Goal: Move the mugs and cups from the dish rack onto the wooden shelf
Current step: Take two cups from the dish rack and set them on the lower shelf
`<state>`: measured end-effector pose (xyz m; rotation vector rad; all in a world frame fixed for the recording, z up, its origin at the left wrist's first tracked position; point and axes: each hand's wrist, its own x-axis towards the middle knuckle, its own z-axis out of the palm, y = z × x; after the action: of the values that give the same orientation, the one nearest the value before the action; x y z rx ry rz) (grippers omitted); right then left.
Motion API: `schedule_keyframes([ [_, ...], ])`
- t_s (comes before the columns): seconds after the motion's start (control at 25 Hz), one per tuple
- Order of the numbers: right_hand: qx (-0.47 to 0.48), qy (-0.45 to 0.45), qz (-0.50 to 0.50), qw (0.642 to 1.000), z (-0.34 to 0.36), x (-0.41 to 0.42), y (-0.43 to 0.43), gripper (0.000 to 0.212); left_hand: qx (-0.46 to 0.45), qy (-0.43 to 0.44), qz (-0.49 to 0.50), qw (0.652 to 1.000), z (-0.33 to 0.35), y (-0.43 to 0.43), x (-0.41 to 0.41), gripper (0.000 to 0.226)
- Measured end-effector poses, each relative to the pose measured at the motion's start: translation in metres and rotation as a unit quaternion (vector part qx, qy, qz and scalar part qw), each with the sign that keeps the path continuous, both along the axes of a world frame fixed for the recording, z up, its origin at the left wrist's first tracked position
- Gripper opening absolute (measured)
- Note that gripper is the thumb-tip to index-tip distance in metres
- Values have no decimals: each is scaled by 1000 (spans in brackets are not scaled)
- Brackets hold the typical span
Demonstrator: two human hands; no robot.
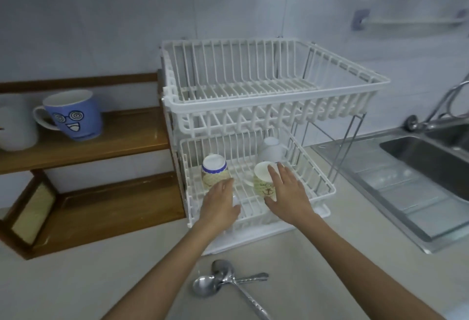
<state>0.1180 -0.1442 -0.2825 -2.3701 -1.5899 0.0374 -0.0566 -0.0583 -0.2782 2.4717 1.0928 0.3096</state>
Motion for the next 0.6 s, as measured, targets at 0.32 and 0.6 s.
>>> schedule_keyframes([
  [0.32, -118, -2, 83, 990, -9, 55, 53, 90, -34, 217, 104, 970, -14, 17, 33, 94],
  [0.6, -144, 27, 126, 981, -4, 72, 77, 94, -17, 200, 143, 969, -14, 17, 39, 66],
])
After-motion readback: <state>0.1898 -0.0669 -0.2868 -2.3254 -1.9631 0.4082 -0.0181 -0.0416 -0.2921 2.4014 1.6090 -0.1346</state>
